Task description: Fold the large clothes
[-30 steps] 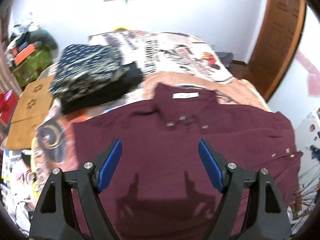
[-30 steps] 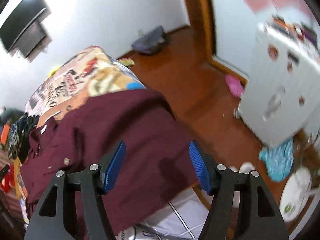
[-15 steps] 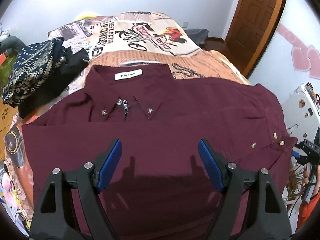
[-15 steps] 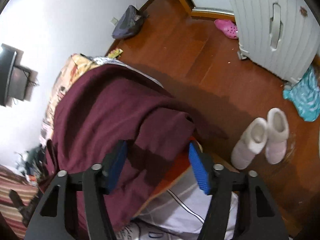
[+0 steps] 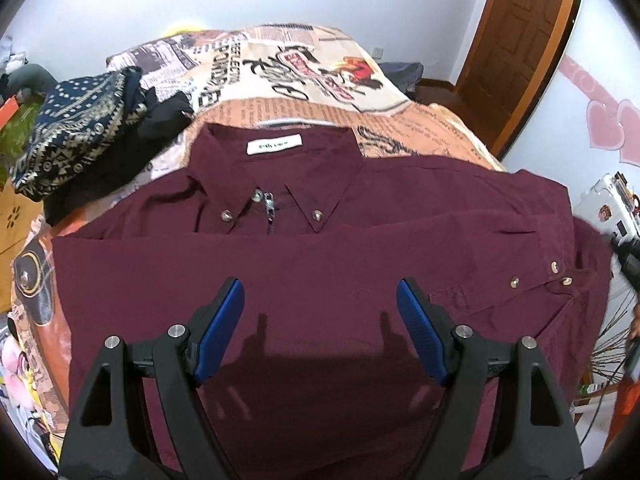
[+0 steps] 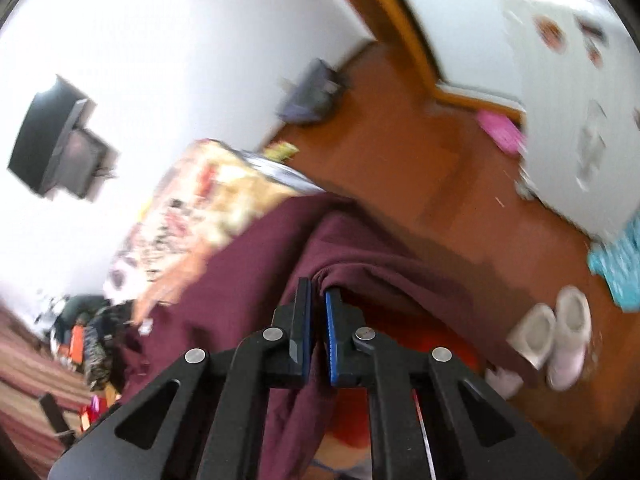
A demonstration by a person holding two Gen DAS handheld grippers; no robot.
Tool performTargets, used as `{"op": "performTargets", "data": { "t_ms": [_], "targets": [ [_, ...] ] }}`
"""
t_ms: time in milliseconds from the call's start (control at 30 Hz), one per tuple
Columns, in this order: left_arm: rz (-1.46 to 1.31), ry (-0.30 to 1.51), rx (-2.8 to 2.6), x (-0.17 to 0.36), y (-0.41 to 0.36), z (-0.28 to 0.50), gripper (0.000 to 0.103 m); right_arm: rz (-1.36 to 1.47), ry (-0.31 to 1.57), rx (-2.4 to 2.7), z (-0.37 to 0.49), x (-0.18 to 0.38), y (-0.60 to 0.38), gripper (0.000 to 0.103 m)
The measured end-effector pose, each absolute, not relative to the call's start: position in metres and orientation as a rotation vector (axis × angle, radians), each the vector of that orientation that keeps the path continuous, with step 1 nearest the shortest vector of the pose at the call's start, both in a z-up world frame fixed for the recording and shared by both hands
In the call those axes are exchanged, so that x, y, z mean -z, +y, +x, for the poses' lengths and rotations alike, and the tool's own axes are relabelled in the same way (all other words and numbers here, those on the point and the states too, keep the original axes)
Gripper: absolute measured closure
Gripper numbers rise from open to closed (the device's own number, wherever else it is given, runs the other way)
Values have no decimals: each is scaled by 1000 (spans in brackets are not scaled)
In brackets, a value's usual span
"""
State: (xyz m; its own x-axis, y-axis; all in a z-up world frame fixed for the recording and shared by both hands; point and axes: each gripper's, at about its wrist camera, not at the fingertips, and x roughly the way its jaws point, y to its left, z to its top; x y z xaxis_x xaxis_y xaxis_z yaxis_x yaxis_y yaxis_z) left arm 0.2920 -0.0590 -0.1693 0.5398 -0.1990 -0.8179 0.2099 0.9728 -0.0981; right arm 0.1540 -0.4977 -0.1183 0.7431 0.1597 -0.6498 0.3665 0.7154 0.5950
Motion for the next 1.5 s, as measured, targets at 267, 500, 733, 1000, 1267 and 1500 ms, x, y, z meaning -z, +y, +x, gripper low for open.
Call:
{"op": "performTargets", "data": {
  "t_ms": [267, 500, 733, 1000, 1267, 1500],
  "targets": [
    [36, 871, 242, 141, -42, 271, 25, 492, 585, -177, 181, 12, -381, 97],
    [63, 852, 225, 141, -30, 258, 25, 292, 793, -339, 199, 69, -284, 97],
    [48, 875, 223, 149, -22, 252, 25, 161, 974, -341, 208, 115, -249, 92],
    [47, 869, 228, 149, -30, 255, 25, 292, 879, -264, 184, 81, -295, 52],
    [47, 871, 249, 151, -43, 261, 25, 541, 868, -43, 165, 102, -363, 46],
    [63, 885, 262, 156, -52, 262, 25, 806, 918, 108, 146, 146, -414, 46]
  ]
}}
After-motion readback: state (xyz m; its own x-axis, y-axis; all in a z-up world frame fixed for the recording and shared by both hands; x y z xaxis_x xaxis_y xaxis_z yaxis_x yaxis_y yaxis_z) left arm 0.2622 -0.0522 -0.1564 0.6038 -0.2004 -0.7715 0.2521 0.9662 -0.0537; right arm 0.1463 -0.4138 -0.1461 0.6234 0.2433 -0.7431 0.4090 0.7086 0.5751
